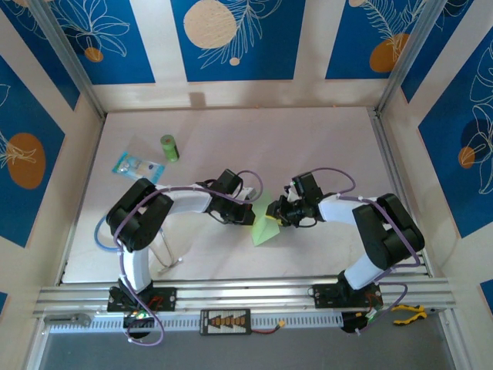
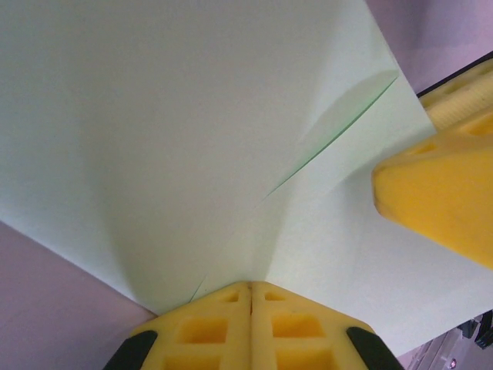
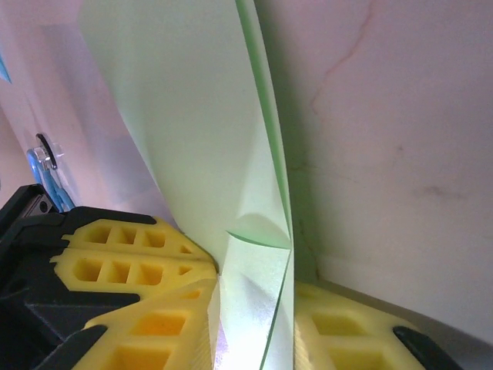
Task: Fold a paper plane with a square sheet of paper (pick it up from the middle)
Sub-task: Turn over the paper at the center of the table.
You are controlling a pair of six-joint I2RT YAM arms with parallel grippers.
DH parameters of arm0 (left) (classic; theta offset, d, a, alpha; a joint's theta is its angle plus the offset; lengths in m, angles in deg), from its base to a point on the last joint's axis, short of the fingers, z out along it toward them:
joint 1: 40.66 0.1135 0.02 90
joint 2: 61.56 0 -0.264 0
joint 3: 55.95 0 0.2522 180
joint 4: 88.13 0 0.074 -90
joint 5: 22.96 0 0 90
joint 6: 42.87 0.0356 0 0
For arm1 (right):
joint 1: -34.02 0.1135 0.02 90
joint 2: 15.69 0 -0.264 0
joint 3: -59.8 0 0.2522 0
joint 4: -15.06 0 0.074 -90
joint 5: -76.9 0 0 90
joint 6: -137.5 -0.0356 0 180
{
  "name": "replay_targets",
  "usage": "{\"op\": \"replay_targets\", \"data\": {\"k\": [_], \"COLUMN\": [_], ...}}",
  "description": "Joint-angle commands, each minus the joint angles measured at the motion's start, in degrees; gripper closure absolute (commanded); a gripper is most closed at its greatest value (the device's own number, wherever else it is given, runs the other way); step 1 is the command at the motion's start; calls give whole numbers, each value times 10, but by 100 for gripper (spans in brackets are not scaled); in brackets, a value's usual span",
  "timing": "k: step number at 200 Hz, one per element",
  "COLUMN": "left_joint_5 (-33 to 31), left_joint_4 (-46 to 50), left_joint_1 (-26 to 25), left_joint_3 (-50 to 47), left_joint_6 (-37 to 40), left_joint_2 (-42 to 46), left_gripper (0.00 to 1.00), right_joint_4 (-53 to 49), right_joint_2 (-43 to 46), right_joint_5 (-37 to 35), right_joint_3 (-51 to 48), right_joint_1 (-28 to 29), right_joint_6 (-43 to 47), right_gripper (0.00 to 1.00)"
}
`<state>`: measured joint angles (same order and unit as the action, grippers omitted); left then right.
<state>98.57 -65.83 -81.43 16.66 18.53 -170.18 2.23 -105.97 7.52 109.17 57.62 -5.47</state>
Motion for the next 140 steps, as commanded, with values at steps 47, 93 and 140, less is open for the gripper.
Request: {"op": "replay_targets", "data": {"k": [47, 93, 140], "left_joint_5": [12, 7, 20], "left_joint_4": [1, 0, -60], "left_joint_1": [3, 5, 19], "left_joint_3": [-9, -15, -42], "left_joint_6": [-5, -10, -46], "left_joint_2": [-1, 17, 59], "left_gripper": [92, 88, 82], "right_joint_4": [39, 58, 46], "right_joint_2": [-17, -19, 4], "right_joint_5": [32, 39, 34], "right_joint_3": [-14, -27, -25], "right_joint_1": [-12, -17, -18], "right_joint_6": [14, 14, 33], "right_gripper": [82, 89, 95]}}
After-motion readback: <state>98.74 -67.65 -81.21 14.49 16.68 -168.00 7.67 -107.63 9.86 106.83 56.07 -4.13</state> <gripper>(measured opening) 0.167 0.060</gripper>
